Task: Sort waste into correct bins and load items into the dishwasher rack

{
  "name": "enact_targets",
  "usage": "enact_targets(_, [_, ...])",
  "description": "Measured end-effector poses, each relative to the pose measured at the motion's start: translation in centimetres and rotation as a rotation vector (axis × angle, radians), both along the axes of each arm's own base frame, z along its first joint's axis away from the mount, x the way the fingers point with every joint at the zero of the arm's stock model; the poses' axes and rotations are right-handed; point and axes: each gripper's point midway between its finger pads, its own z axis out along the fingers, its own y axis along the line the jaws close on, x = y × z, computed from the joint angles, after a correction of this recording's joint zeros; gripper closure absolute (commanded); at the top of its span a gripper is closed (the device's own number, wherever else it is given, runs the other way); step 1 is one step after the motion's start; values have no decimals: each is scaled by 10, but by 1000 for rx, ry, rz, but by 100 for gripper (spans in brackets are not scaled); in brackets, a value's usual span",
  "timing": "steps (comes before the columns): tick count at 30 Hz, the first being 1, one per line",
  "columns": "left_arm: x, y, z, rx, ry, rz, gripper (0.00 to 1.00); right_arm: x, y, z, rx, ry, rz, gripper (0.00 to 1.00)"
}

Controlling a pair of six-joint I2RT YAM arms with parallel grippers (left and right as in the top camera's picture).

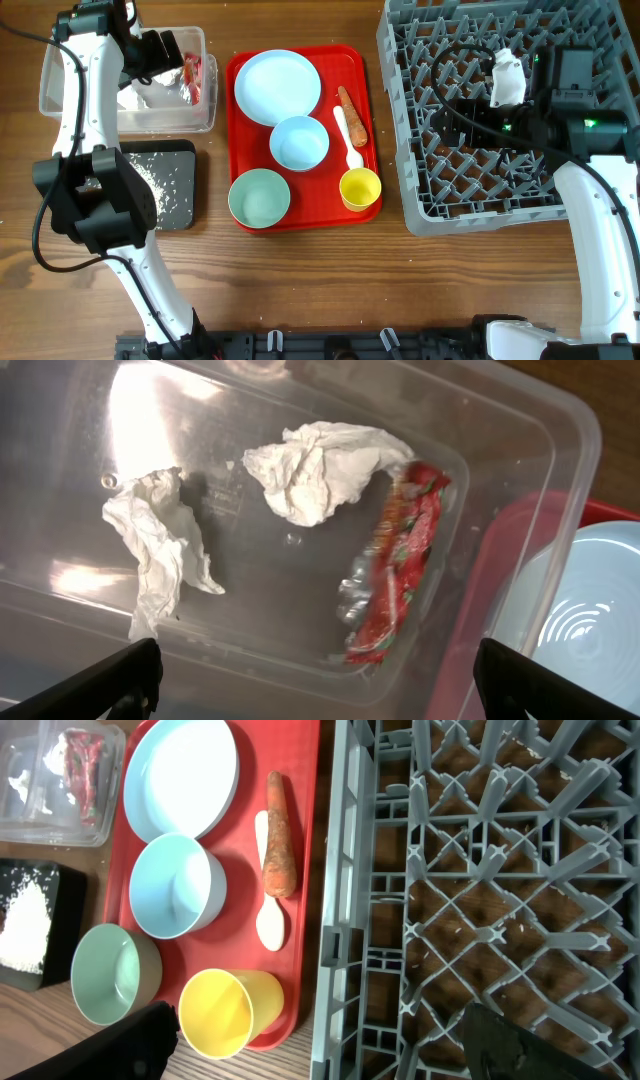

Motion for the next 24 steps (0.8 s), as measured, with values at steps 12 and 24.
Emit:
enact_targets(12, [-60, -141, 61, -258, 62, -277, 3, 1, 0, 0, 0, -5, -1, 7])
enact_targets(24, [-178, -340, 0, -150, 317, -644, 18, 1, 0, 0, 2, -3, -4, 7])
